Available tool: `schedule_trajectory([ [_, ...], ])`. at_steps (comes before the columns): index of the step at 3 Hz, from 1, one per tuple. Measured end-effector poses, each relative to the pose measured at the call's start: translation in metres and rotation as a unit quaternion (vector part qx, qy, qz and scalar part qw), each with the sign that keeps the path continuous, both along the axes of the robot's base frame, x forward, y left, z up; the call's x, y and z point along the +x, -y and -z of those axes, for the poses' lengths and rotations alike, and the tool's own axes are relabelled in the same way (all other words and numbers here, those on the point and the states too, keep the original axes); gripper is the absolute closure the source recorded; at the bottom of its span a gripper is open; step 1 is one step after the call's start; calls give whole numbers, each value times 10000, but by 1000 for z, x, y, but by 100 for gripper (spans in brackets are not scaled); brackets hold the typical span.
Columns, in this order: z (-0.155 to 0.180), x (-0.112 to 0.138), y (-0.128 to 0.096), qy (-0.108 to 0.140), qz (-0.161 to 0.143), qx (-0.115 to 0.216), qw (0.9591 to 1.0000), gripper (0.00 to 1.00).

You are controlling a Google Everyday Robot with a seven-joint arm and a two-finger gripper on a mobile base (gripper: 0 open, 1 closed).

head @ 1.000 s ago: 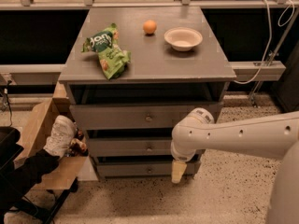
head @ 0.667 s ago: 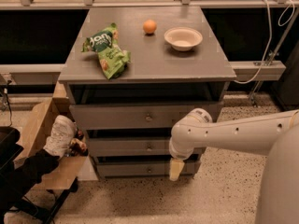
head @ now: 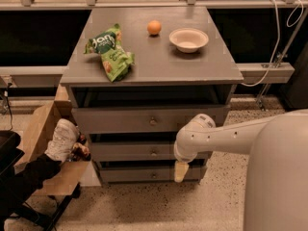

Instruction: Open middle drawer

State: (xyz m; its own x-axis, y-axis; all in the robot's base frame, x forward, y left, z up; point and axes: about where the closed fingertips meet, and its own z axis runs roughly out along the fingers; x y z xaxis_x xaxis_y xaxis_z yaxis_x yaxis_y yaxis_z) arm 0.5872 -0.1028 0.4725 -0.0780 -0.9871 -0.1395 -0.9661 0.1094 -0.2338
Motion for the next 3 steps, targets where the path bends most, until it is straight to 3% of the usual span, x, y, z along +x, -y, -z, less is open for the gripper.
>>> schedule_trajectory([
  [2, 19, 26, -4, 193, -146, -388, 9990, 0],
  [3, 29, 34, -8, 175, -205, -427, 9987, 0],
])
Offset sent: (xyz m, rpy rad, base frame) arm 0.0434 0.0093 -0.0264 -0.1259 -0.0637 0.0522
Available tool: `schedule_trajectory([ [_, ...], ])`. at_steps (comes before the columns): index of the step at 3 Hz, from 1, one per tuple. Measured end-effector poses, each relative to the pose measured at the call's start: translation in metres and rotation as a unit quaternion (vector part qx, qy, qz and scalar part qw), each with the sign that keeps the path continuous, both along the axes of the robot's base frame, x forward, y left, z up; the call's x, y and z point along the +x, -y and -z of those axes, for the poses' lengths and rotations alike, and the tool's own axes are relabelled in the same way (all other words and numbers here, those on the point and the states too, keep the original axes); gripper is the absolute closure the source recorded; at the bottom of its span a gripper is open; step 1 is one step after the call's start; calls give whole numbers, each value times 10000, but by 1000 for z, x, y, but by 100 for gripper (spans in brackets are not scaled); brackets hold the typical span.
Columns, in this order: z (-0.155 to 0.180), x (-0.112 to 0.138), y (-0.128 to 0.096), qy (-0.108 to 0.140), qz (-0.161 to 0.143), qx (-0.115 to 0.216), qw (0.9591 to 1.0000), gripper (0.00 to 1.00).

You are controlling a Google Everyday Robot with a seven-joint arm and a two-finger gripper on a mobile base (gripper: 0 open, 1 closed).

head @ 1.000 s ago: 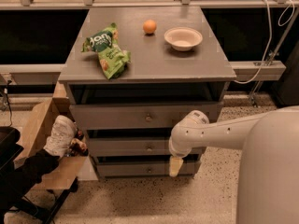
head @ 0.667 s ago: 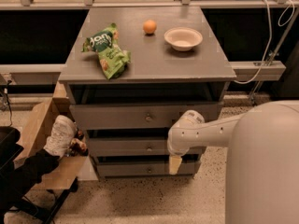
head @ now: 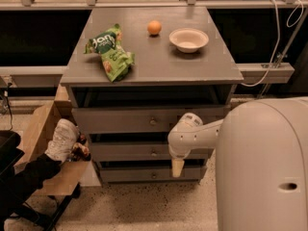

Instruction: Open middle drawer

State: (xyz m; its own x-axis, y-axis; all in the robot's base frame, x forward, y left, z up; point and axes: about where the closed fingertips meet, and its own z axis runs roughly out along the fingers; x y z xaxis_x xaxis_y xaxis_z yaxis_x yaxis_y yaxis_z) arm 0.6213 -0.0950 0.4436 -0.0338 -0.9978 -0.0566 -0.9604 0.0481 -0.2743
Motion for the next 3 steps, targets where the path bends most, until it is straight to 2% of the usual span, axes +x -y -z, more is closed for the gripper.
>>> schedule_trajectory([
  [2, 15, 9, -4, -116, -45, -83, 9999, 0],
  [3, 26, 12, -1, -189, 21, -194, 9996, 16],
])
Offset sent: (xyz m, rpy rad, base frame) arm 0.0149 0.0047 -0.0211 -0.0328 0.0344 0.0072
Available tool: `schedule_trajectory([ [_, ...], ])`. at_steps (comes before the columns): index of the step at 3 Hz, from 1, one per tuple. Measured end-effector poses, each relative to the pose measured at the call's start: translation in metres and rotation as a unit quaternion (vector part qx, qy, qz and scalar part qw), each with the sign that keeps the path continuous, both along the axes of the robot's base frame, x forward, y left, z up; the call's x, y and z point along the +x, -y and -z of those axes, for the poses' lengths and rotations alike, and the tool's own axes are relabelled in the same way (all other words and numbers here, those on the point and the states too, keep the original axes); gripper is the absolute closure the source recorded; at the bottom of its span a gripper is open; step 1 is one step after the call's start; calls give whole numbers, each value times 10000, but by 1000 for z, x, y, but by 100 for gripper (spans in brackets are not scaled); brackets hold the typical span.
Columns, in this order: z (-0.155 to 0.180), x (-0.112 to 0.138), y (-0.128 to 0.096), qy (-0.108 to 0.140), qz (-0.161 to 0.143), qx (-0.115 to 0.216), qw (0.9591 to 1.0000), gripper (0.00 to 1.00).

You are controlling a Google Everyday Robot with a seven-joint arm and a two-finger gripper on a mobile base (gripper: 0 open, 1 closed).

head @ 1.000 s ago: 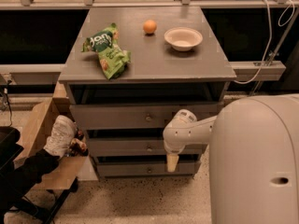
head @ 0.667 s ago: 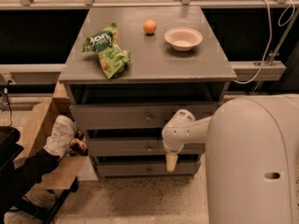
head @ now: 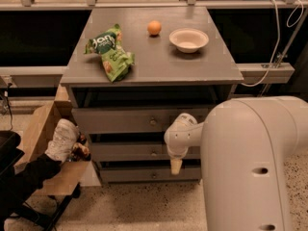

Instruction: Open middle drawer

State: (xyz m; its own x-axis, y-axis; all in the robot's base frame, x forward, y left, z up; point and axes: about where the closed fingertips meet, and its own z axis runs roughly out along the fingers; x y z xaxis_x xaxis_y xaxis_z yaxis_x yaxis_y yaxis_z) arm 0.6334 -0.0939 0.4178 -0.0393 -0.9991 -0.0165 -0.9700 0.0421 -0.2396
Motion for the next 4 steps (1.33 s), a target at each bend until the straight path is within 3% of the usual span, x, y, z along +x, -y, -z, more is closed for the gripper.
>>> schedule_trajectory([
  [1, 0, 0, 0, 0, 0, 0, 10000, 39],
  [2, 2, -11, 21, -157, 216, -317, 9991, 63],
  [3, -10, -41, 60, -368, 561, -712, 9952, 86],
  [4, -19, -59, 82, -538, 778, -848, 9919, 88],
])
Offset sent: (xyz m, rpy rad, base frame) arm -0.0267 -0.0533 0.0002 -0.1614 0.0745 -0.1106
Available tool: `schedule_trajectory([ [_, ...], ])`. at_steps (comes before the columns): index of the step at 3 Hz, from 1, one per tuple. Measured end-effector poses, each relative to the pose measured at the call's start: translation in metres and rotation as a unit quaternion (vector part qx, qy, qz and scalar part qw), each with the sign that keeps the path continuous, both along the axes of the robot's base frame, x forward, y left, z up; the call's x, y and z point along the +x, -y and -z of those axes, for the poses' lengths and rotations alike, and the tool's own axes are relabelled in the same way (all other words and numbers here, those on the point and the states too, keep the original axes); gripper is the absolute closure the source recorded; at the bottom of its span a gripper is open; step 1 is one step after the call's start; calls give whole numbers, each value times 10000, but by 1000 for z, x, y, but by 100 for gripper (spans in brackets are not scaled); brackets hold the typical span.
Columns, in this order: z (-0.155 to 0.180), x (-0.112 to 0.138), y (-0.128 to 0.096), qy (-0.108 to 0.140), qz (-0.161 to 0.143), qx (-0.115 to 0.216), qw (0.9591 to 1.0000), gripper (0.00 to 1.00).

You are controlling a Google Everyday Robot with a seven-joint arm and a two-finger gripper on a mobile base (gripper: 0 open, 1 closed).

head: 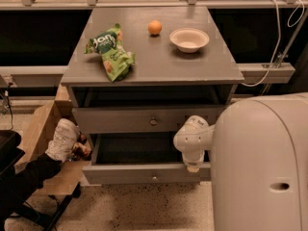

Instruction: Open middle drawer

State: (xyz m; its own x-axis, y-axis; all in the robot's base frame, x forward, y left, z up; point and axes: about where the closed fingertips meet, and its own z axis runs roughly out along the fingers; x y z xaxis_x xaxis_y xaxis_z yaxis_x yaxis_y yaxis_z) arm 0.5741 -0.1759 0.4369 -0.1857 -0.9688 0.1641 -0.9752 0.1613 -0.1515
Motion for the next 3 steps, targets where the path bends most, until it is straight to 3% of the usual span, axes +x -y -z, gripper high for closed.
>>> schedule_trajectory([
  [1, 2, -1, 0, -12, -6, -1, 10000, 57],
  [3, 4, -2, 1, -34, -2, -8, 10000, 11],
])
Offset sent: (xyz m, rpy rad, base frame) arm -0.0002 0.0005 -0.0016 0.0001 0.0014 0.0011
